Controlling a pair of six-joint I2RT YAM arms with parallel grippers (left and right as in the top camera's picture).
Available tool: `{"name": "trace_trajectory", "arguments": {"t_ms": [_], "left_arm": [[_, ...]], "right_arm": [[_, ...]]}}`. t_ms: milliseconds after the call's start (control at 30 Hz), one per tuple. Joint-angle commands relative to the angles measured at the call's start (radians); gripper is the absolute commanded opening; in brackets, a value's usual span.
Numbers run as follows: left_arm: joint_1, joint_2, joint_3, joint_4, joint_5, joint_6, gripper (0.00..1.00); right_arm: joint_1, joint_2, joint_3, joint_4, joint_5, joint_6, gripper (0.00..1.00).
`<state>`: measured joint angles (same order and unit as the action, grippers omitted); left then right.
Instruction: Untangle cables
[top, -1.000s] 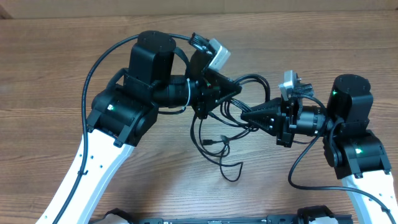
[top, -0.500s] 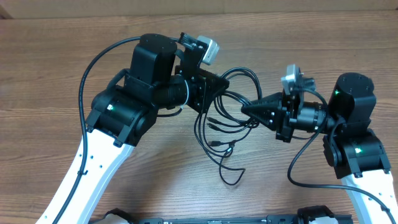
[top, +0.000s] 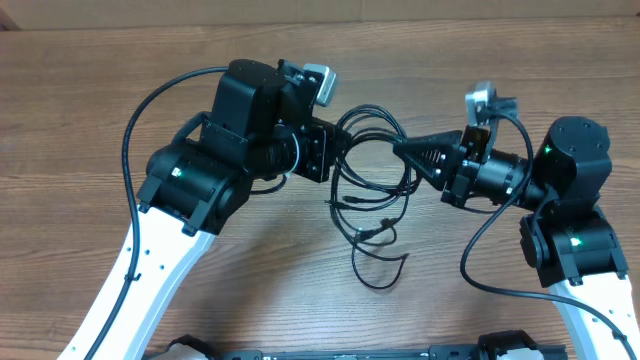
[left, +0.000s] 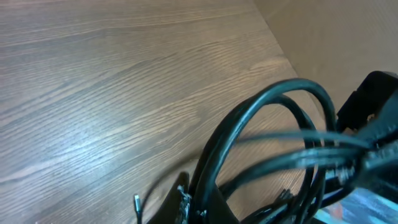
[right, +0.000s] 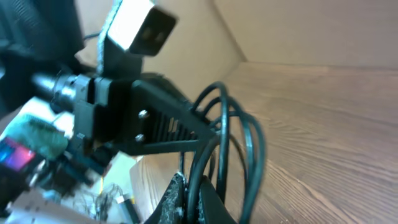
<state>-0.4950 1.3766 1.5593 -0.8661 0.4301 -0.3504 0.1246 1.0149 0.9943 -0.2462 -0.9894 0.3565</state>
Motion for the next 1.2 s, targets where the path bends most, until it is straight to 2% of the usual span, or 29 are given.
{"name": "trace_trajectory", "arguments": {"t_ms": [0, 200, 567, 967, 1167], "left_arm": [[0.017, -0.004, 0.021, -0.013, -0.023, -0.032, 0.04], [0.02, -0.004, 0.021, -0.046, -0.047, -0.032, 0.04], [0.02, -0.004, 0.021, -0.054, -0.094, -0.081, 0.04], [0.02, -0.004, 0.021, -0.039, -0.093, -0.084, 0.04], [0.02, -0.004, 0.021, -0.02, -0.091, -0.084, 0.04]], "right_arm": [[-0.003, -0.005, 0.006, 0.014, 0.11, 0.099, 0.04], [-0.019, -0.005, 0.006, 0.015, 0.205, 0.196, 0.04], [-0.163, -0.005, 0.006, -0.005, 0.211, 0.323, 0.04], [-0.268, -0.005, 0.006, -0.13, 0.218, 0.328, 0.04], [-0.318, -0.005, 0.006, -0.255, 0.275, 0.328, 0.04]]}}
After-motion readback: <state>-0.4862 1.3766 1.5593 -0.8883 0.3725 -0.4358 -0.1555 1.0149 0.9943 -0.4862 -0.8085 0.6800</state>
